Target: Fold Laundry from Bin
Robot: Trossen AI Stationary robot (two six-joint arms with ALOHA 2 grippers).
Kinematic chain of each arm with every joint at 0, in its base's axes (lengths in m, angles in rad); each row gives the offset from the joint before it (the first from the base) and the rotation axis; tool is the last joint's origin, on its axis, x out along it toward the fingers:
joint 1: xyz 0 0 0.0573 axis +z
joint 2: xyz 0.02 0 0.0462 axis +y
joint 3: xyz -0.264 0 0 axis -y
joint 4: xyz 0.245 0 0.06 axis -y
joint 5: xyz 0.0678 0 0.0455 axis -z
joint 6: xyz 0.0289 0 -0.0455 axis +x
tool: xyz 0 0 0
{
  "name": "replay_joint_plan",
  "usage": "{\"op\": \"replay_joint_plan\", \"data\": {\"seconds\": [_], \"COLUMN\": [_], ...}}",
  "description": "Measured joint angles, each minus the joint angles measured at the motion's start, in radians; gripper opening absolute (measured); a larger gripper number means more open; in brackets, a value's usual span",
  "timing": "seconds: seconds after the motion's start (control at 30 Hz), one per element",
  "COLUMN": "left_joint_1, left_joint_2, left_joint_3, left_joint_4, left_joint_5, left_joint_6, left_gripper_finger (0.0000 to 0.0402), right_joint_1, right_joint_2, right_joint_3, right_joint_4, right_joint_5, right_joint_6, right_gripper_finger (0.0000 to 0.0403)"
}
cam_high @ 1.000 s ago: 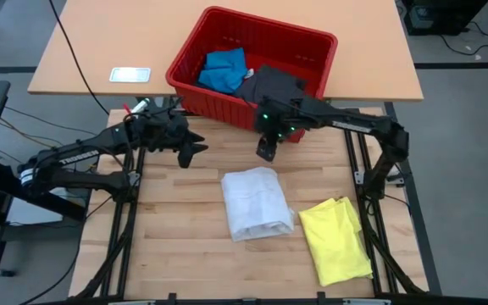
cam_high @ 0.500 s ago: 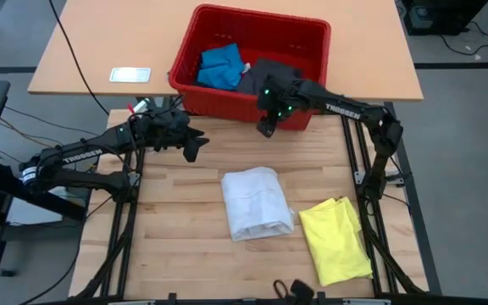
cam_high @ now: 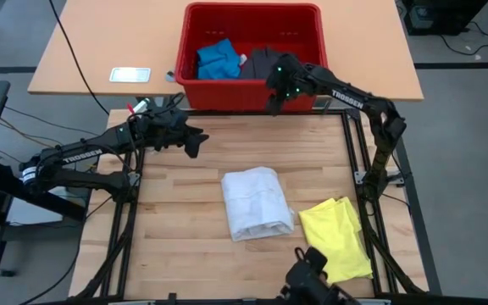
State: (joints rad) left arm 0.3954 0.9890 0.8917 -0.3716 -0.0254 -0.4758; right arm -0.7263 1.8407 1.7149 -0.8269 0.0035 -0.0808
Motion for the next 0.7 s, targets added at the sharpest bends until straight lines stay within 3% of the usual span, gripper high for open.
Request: {"op": "replay_joint_plan", "data": {"seconds": [0.4, 0.7], "left_joint_1": [0.0, 0.018], "left_joint_2": [0.013, 0.196], "left_joint_3": [0.0, 0.0], "left_joint_4": [-0.014, 0.063], "left_joint_5": [-0.102, -0.116], "left_joint_6": [-0.03, 0.031], "left_gripper_finger": [0.0194, 0.0194], "right_joint_1": [-0.068, -0.013], "right_joint_2": [-0.009, -0.053], "right_joint_3": [0.0, 0.002], "right_joint_4": [0.026, -0.004], "right_joint_5": [-0.025, -0.125], "right_joint_6": [0.0, 0.013], "right_gripper_finger": [0.0205, 0.0205]}}
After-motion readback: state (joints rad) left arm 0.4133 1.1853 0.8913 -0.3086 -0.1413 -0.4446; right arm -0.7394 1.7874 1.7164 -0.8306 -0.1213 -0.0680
